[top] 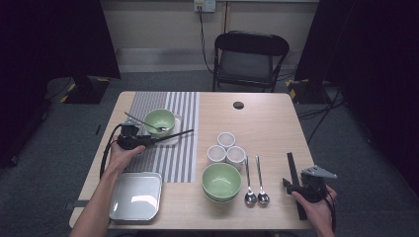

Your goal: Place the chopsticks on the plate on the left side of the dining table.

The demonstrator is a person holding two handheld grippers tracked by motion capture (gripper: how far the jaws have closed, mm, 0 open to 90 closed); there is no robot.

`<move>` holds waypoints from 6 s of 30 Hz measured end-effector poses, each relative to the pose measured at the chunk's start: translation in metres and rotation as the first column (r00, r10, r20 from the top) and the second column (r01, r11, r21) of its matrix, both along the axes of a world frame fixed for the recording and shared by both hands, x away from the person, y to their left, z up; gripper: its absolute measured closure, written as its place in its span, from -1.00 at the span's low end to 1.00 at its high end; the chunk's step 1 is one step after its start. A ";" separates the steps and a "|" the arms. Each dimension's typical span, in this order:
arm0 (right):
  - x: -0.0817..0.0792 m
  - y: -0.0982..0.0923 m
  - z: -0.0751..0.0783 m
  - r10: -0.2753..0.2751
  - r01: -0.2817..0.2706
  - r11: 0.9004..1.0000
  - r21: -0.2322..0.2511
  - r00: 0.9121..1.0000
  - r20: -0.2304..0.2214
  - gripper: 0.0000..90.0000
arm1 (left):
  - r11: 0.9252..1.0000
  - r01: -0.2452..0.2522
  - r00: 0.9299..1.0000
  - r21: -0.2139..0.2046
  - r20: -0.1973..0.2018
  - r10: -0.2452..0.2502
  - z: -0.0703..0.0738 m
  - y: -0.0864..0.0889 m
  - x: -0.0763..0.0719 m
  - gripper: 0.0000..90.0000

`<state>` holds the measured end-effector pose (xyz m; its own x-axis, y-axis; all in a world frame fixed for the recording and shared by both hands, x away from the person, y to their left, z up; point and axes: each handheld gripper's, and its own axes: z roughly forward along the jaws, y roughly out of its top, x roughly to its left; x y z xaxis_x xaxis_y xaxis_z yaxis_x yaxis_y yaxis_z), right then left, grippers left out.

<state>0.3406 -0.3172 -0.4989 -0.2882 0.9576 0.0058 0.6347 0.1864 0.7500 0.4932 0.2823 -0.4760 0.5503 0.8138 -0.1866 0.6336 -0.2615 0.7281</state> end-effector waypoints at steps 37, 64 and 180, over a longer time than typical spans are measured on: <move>0.000 0.001 0.000 0.001 -0.001 1.000 -0.007 1.000 0.000 -0.51 | 0.999 0.017 1.000 0.033 0.004 -0.017 0.002 0.008 -0.003 0.53; 0.000 0.001 0.000 0.000 0.000 1.000 -0.005 1.000 0.000 -0.52 | 0.992 0.119 0.993 -0.034 -0.018 -0.119 0.013 -0.017 -0.017 0.18; -0.001 0.003 0.000 0.002 -0.002 1.000 -0.007 1.000 -0.002 -0.52 | 0.997 -0.072 0.997 -0.005 -0.041 0.072 -0.008 0.050 -0.028 -0.28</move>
<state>0.3401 -0.3145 -0.4990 -0.2898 0.9571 -0.0001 0.6356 0.1925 0.7476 0.4647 0.3328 -0.4835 0.4821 0.8498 -0.2130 0.6801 -0.2098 0.7024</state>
